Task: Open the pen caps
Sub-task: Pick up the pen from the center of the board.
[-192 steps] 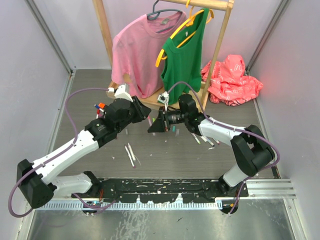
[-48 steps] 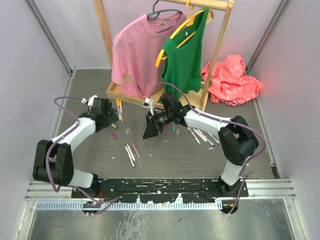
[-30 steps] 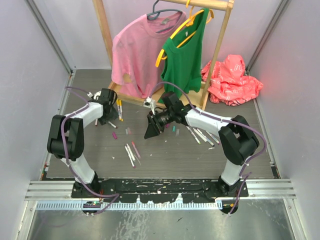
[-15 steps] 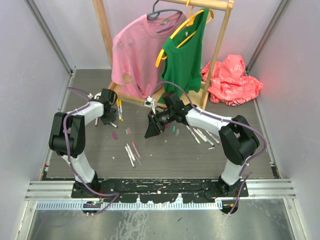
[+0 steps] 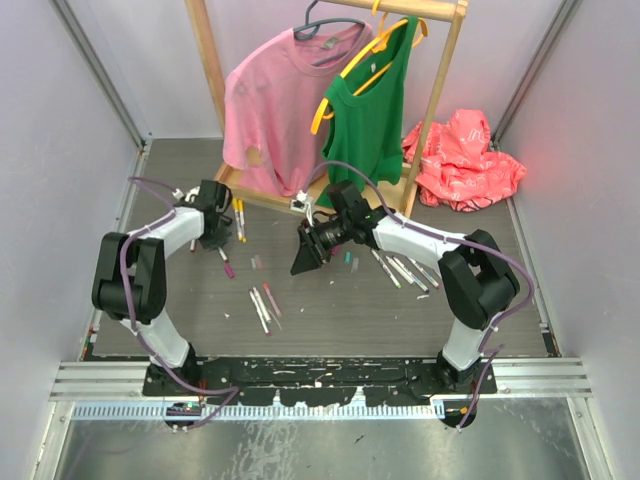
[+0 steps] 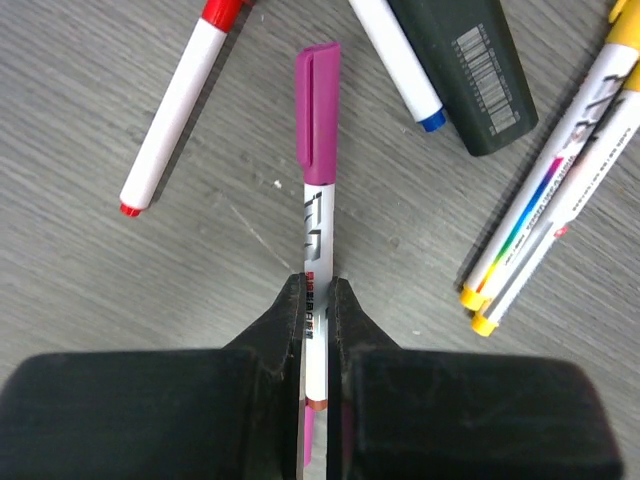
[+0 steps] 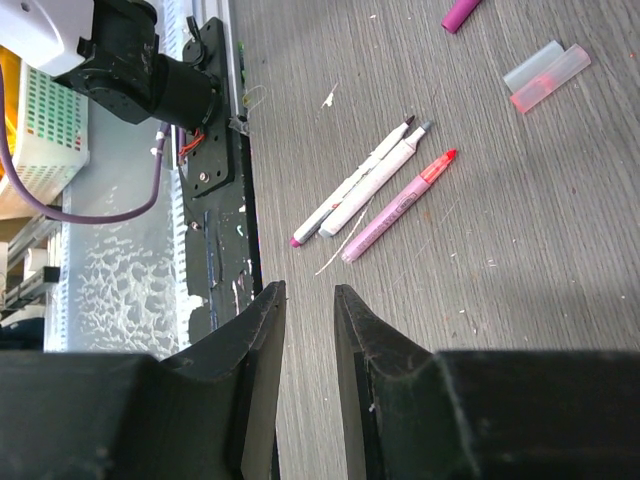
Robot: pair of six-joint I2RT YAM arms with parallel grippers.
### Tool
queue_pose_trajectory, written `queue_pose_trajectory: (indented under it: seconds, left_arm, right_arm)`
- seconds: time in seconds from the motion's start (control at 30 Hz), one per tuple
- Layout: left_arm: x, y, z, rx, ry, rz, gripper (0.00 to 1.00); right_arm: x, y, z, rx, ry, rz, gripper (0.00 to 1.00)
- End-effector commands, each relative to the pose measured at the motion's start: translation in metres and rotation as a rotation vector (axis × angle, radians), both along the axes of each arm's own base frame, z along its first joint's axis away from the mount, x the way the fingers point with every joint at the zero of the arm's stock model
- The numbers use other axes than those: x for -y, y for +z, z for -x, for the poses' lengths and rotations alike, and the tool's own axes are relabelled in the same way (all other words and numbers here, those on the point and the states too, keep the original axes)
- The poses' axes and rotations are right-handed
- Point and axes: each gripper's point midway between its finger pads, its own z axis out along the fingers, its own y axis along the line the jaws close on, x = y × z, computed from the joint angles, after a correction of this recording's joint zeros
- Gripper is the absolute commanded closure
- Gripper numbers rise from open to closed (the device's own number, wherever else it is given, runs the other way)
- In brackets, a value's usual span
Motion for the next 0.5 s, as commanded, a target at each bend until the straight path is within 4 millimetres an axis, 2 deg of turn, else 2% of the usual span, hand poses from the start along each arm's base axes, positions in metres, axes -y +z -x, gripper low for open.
queue_pose_trajectory:
  seconds: [0.0, 0.27, 0.3, 0.47]
  left_arm:
    - [-0.002, 0.036, -0.006, 0.111, -0.004, 0.017, 1.00]
    - [0.018, 0.067, 0.003, 0.236, -0.075, 0.134, 1.00]
    - [0.022, 0.067, 0.006, 0.242, -0.091, 0.159, 1.00]
    - [0.054, 0.093, 0.019, 0.402, -0.199, 0.339, 1.00]
  right_arm:
    - [-0.006, 0.031, -0.006, 0.059, 0.016, -0.068, 0.68]
    - [-0.004, 0.033, -0.006, 0.058, 0.020, -0.075, 0.68]
    - [-0.004, 0.033, -0.006, 0.059, 0.020, -0.077, 0.68]
    - [-0.002, 0.037, -0.010, 0.082, 0.002, -0.080, 0.68]
